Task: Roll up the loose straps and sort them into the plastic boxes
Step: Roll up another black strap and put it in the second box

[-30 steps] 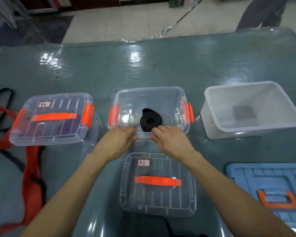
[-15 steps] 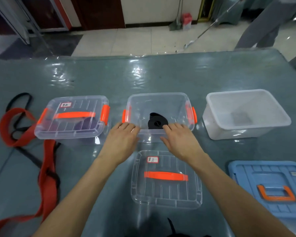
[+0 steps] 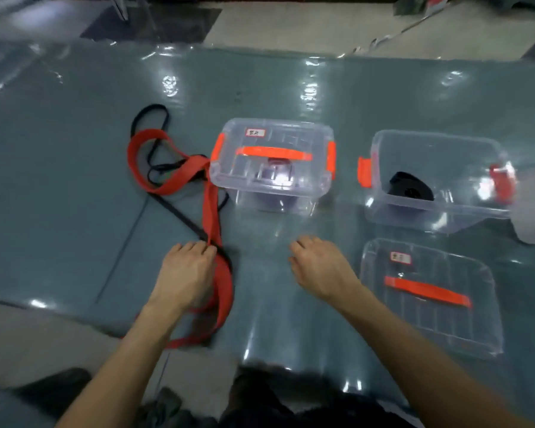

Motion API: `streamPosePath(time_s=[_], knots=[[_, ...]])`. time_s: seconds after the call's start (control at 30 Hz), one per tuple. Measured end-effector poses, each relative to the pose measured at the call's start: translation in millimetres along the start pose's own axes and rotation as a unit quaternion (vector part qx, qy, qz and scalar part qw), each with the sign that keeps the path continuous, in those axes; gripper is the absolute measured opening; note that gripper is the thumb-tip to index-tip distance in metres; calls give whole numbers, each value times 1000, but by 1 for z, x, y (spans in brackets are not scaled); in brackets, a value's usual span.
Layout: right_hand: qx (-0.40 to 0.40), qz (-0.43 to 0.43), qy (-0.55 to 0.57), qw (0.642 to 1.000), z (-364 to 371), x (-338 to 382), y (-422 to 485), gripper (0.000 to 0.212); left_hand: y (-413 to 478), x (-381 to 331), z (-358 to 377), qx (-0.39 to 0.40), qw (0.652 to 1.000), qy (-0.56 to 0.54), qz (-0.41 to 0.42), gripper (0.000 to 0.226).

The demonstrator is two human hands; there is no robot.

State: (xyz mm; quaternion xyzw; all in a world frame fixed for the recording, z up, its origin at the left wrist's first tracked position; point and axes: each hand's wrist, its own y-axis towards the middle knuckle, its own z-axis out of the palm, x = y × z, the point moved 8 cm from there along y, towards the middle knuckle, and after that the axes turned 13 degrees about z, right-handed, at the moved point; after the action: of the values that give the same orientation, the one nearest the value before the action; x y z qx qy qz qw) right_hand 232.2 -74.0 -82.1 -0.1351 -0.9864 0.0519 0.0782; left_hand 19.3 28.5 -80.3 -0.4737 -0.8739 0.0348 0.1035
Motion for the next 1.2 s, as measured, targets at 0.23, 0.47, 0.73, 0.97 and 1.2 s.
streamPosePath(time_s=[0.23,0.47,0.73,0.97,1.2], knots=[[47,36,29,998,45,122,41,32,-53,100,37,61,998,-16,-7,25],[119,145,126,974,94,161,82,68,-37,139,91,66,991,-117,-18,30],[122,205,244,940,105,126,78,31,12,114,160,21,542,-774,-327,27],[119,232,341,903,105,116,66,32,64,89,157,24,511,-788,-342,19],[128,256,375,882,106,103,63,10,46,104,162,-12,461,-826,-325,11]])
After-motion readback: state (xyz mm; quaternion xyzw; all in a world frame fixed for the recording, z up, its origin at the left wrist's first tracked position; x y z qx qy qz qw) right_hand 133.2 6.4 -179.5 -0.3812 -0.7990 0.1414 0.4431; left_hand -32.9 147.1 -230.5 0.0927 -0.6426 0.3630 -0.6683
